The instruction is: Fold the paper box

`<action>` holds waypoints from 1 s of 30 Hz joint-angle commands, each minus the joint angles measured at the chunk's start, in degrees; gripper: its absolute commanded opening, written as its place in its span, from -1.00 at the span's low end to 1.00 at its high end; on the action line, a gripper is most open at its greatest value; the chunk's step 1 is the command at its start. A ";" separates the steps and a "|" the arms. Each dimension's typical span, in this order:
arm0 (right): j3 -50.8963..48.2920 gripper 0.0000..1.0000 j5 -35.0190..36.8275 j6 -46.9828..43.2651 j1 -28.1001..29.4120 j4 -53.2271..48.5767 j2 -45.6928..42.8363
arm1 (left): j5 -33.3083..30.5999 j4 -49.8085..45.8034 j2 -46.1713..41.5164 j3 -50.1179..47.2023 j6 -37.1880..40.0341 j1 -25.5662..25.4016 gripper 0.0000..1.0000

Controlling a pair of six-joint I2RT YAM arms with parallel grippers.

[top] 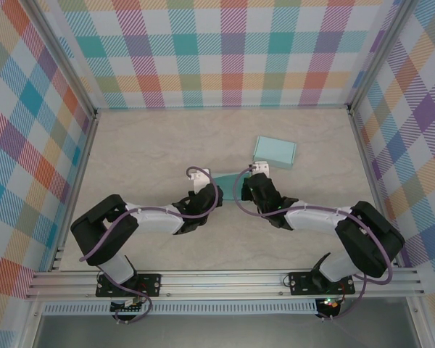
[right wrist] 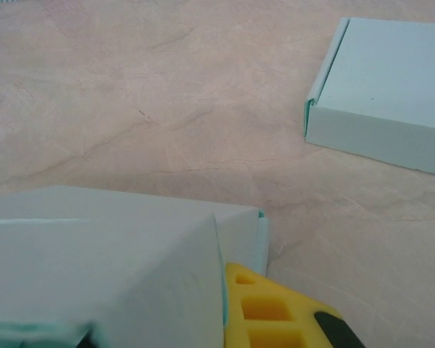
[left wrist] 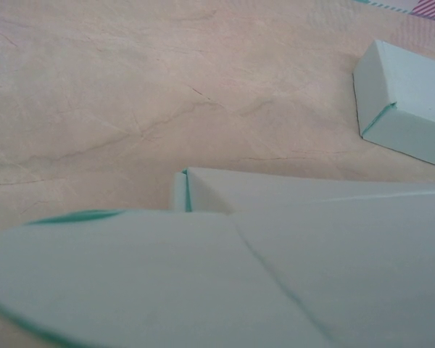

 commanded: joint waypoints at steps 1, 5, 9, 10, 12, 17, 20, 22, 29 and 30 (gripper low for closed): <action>1.92 -0.84 -7.43 4.20 1.17 -3.23 -0.62 | 2.28 -5.45 2.30 -0.21 1.22 -1.79 -1.00; 2.15 -0.83 -8.48 5.13 1.14 -2.21 0.11 | 2.02 -5.47 2.82 0.31 1.15 -2.33 -1.00; 2.26 -0.81 -8.45 5.63 1.17 -2.31 0.89 | 1.69 -5.72 3.19 0.86 1.00 -2.79 -1.00; 2.40 -0.81 -8.52 5.95 1.17 -2.43 0.83 | 1.65 -5.90 3.23 0.98 0.99 -2.85 -1.00; 2.83 -0.80 -8.41 6.18 1.17 -2.74 0.66 | 1.51 -6.09 3.36 1.28 1.14 -2.94 -1.00; 5.36 -0.79 -7.87 5.92 1.17 -5.09 0.74 | 1.32 -6.43 3.36 1.62 1.07 -3.19 -1.00; 6.17 -0.79 -7.38 5.96 1.17 -6.03 0.91 | 1.04 -6.70 3.29 1.70 0.92 -3.30 -1.00; 6.11 -0.79 -7.12 6.10 1.17 -6.31 1.06 | 0.92 -6.97 3.43 1.84 0.89 -3.30 -1.00; 3.08 -0.79 -5.64 4.90 1.17 -5.90 1.94 | -0.68 -7.24 2.52 1.12 0.13 -3.39 -1.00; 1.96 -0.79 -5.14 4.50 1.17 -5.45 2.26 | -1.23 -7.32 2.17 0.77 0.08 -3.38 -1.00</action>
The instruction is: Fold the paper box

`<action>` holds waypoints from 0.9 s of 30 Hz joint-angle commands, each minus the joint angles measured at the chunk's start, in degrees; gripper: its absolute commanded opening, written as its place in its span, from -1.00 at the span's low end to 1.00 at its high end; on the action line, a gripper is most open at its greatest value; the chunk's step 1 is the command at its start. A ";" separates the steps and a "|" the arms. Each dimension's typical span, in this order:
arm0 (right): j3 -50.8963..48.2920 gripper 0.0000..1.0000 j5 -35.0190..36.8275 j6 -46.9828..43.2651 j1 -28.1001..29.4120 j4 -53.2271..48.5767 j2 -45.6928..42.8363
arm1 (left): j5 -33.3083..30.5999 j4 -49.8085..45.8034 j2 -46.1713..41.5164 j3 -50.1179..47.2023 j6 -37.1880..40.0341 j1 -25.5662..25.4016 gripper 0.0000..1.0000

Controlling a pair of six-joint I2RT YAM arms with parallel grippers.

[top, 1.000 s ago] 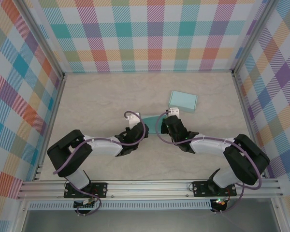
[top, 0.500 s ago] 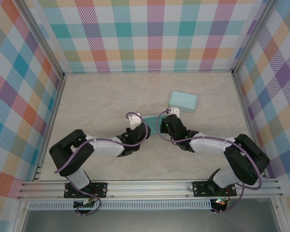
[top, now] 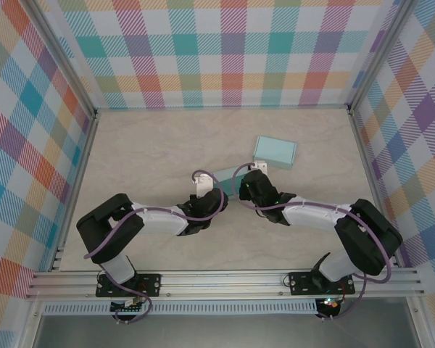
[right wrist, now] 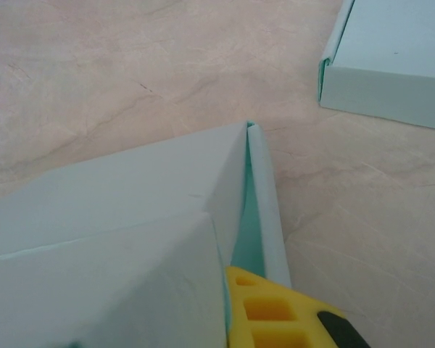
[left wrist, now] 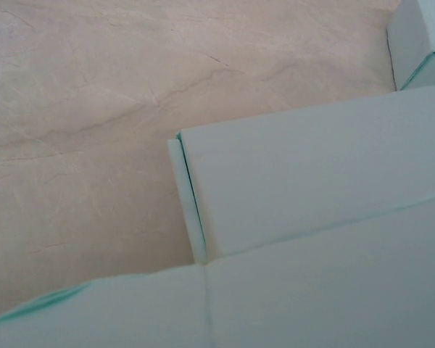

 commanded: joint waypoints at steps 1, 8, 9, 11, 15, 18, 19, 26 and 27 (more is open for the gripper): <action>-2.51 -0.79 -2.05 -0.70 1.15 2.44 1.26 | 1.55 -2.50 -0.43 -0.88 -0.30 -1.37 -1.00; -5.70 -0.82 1.00 -0.52 1.15 3.19 3.93 | 0.71 -3.79 -1.90 -2.89 -0.68 -1.41 -0.81; -5.84 -0.82 1.18 -0.34 1.15 3.19 4.20 | 0.90 -3.83 -2.19 -3.42 -0.83 -1.38 -0.73; -5.97 -0.82 1.44 -0.05 1.17 3.10 4.39 | 1.41 -3.79 -2.98 -4.61 -1.19 -1.38 -0.59; -6.03 -0.82 1.81 0.32 1.17 2.60 4.39 | 3.08 -2.96 -6.84 -8.78 -0.92 -1.38 -0.22; -5.65 -0.82 1.86 0.50 1.17 1.90 4.31 | 5.48 -4.75 -11.08 -10.67 -0.25 -1.68 0.15; -5.67 -0.82 1.86 0.48 1.06 1.88 4.22 | 6.06 -5.61 -12.35 -10.98 -0.25 -1.90 0.22; -4.97 -0.81 1.42 0.34 1.21 0.83 3.69 | 10.42 -13.65 -23.63 -11.74 -1.12 -3.24 0.39; -4.83 -0.80 1.42 0.26 1.20 0.74 3.60 | 10.98 -14.74 -25.06 -11.68 -1.52 -3.23 0.40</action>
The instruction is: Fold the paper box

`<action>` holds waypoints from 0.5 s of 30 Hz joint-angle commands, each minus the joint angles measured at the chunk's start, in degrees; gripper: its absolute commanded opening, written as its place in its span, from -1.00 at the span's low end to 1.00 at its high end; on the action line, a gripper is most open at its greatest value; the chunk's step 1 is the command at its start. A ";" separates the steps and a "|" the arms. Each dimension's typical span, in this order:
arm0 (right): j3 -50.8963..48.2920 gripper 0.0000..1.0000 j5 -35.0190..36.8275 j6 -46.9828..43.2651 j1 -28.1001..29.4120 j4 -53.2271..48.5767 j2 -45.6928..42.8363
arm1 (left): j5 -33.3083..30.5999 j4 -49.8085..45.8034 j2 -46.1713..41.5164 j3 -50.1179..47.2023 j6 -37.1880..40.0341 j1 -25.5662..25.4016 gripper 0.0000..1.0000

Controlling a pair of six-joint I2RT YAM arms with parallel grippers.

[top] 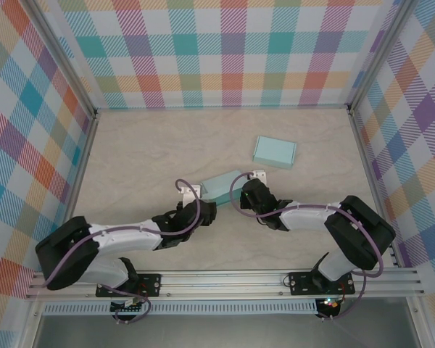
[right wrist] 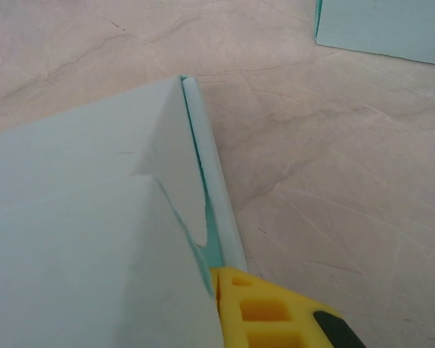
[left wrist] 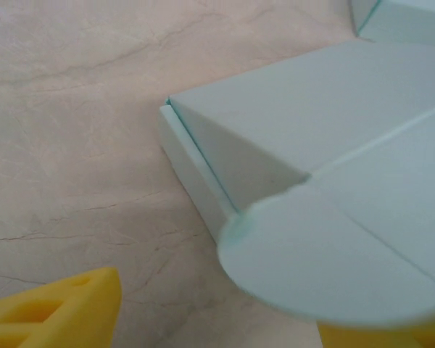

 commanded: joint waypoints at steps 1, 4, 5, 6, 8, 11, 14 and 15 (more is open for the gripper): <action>0.02 -0.80 0.29 0.22 0.51 -3.74 0.37 | 2.99 -6.85 -5.32 -0.41 -1.03 -1.02 0.40; 0.09 -0.78 0.41 -0.01 0.58 -4.47 -0.14 | 3.17 -12.50 -11.27 -0.70 -2.06 -1.01 0.40; 0.09 -0.76 0.44 -0.10 0.64 -4.63 -0.33 | 2.85 -14.80 -13.69 -0.79 -2.37 -1.02 0.40; 0.06 -0.75 0.40 -0.19 0.67 -4.95 -0.55 | 2.47 -16.56 -16.25 -0.88 -2.46 -1.02 0.40; 0.15 -0.74 0.40 -0.45 0.83 -5.67 -0.94 | 1.57 -19.74 -21.92 -0.93 -2.25 -1.02 0.36; 0.32 -0.69 0.42 -0.67 1.04 -6.82 -1.63 | -0.43 -20.36 -29.92 -0.98 -0.05 -1.04 0.34; 0.33 -0.65 0.38 -0.92 1.28 -7.66 -2.42 | -5.38 -18.72 -33.38 0.11 2.65 -0.85 0.38; 0.55 -0.63 0.42 -1.10 1.28 -8.10 -2.68 | -6.57 -17.55 -32.94 0.78 4.59 -0.52 0.39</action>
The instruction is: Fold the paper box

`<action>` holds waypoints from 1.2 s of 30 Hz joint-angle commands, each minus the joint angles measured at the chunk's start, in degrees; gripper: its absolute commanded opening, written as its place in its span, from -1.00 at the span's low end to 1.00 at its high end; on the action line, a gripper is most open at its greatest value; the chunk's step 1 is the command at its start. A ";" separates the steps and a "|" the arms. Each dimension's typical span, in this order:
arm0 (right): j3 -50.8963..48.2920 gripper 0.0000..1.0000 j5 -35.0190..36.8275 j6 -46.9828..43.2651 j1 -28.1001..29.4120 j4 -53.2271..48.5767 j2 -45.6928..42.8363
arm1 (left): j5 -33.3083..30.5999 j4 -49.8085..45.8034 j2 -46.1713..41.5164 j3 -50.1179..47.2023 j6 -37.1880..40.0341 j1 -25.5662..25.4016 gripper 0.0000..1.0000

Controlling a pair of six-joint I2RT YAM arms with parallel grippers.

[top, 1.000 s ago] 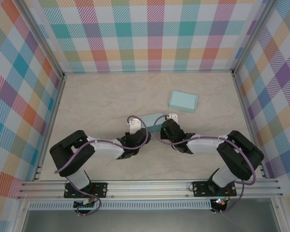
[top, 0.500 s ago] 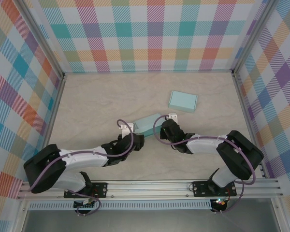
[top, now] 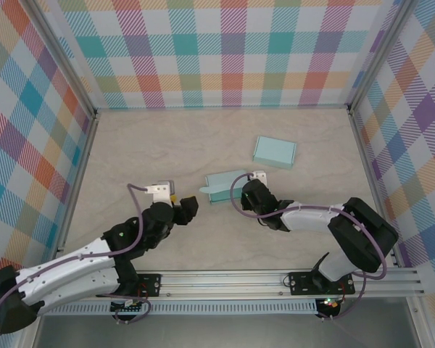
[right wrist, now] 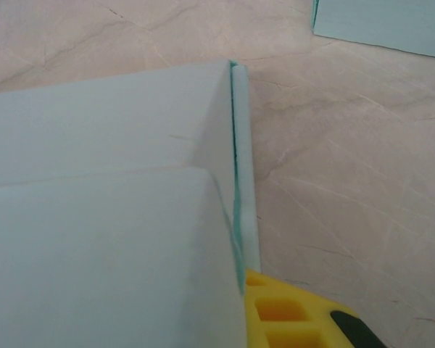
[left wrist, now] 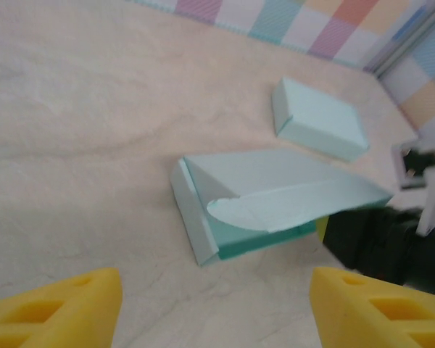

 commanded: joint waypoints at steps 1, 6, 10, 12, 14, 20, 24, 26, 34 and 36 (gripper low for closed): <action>0.80 -0.61 0.44 -0.98 0.62 -5.36 -1.16 | -6.04 0.33 0.64 1.99 5.19 0.32 0.39; 1.49 -0.50 0.44 -2.31 0.78 -7.40 -2.82 | 0.80 -1.54 12.57 11.63 8.96 8.75 0.38; 1.52 -0.41 0.91 -2.61 0.81 -8.17 -3.77 | 9.81 0.58 24.02 18.82 13.22 14.47 0.39; 1.51 -0.30 0.97 -2.56 0.78 -8.46 -3.99 | 12.70 1.71 30.21 22.90 14.79 15.87 0.40; 1.83 -0.21 0.93 -2.52 0.80 -8.88 -4.07 | 15.23 1.99 35.70 26.64 16.11 16.47 0.38; 2.10 0.14 1.03 -2.78 0.80 -10.35 -5.25 | 25.50 1.52 48.34 35.71 16.91 16.65 0.27; 2.11 0.47 0.81 -2.52 0.89 -12.27 -7.07 | 27.72 1.78 51.98 36.34 16.14 16.56 0.24; 1.91 0.59 0.53 -2.09 0.96 -13.66 -8.64 | 28.65 2.13 52.62 36.04 15.78 16.48 0.23; 1.42 0.99 -3.44 1.43 1.07 -23.77 -20.06 | 29.52 2.34 55.59 34.71 15.18 15.51 0.18; 0.93 1.00 -4.52 2.85 1.07 -26.64 -24.24 | 27.88 1.97 56.44 34.19 15.37 15.07 0.18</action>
